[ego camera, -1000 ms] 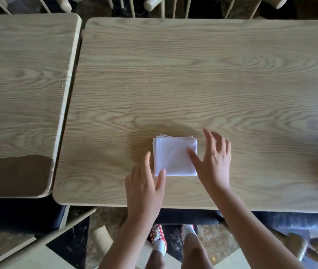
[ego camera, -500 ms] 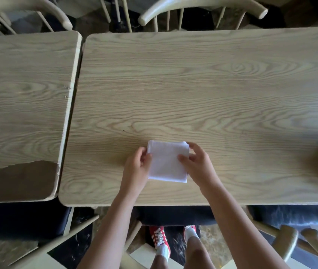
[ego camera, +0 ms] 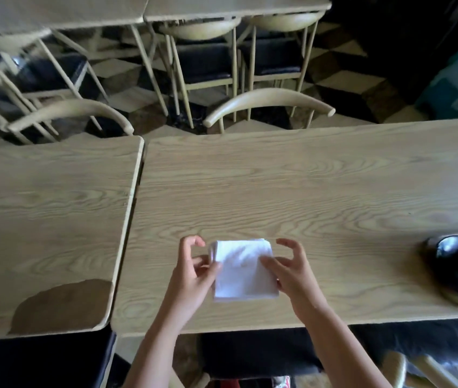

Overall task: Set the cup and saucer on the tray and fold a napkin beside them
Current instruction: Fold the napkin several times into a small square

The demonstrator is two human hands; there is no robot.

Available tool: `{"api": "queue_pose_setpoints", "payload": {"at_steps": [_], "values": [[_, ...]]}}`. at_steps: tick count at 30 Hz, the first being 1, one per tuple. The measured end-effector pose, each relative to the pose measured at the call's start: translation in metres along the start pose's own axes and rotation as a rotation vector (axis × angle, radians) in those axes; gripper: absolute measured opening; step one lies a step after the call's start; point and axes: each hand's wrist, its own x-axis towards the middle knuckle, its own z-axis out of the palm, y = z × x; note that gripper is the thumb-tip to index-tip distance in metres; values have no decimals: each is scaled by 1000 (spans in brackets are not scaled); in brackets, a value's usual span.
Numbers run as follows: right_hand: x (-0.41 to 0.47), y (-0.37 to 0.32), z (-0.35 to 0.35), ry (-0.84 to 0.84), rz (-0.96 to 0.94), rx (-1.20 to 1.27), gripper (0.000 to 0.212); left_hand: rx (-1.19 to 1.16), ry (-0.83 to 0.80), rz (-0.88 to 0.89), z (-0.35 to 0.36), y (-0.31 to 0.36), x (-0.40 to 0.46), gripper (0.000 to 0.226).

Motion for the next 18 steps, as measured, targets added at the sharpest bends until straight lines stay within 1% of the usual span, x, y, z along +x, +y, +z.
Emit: {"api": "queue_pose_setpoints", "payload": {"at_steps": [2,4,6,8,10,12,14,16,18], "values": [[-12,-8,0,18,-74,-28,31,126,9,72,-4,10,-4,33],[-23,-17,0,-3,-148,-35,24,133,25,74,-7,19,-8,31],[-38,-29,-1,-31,-216,-36,21,131,58,118,-11,35,-17,29],[-53,-37,-5,-60,-260,-38,28,98,80,128,-14,45,-24,24],[-68,-45,-12,-85,-294,-18,33,15,84,111,-14,60,-33,28],[-84,-49,-19,-95,-320,-3,32,-77,79,89,-15,72,-42,33],[-102,-52,-26,-76,-350,2,31,-122,17,74,-16,82,-51,30],[-117,-51,-35,-32,-370,13,31,-119,-140,41,-15,89,-59,29],[-129,-48,-46,12,-382,25,32,-67,-282,39,-10,94,-68,39]]}}
